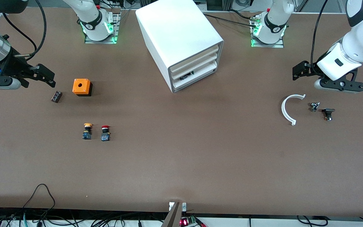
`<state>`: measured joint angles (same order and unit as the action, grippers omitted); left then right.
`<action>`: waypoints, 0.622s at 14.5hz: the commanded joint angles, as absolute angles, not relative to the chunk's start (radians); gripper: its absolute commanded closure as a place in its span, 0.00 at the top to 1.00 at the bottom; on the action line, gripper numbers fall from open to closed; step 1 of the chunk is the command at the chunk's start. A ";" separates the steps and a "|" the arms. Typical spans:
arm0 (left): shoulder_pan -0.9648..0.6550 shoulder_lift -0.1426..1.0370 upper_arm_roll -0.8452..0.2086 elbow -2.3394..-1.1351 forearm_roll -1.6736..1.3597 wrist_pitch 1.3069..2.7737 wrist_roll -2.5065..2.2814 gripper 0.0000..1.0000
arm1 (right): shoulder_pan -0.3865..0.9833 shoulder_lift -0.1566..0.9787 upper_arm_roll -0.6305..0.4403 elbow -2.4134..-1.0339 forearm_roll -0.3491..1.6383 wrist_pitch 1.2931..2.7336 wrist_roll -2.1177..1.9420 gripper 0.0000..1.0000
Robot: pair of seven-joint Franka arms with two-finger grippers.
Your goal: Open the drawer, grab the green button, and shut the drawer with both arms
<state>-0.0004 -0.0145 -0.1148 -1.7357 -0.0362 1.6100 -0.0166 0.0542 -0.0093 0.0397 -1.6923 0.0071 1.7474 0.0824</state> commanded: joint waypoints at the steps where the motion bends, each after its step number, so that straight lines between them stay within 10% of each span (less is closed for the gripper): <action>1: -0.003 -0.015 -0.118 -1.717 -0.015 1.588 -0.028 1.00 | 0.043 -0.003 0.049 -1.681 0.021 1.746 0.115 1.00; 9: -0.002 -0.014 -0.110 -1.717 -0.060 1.585 -0.017 1.00 | 0.046 0.040 0.051 -1.670 0.023 1.672 0.129 1.00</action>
<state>-0.0004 -0.0145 -0.1147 -1.7352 -0.0420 1.6092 -0.0166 0.0542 0.0247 0.0397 -1.6879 0.0071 1.6989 0.1155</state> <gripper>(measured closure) 0.000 0.000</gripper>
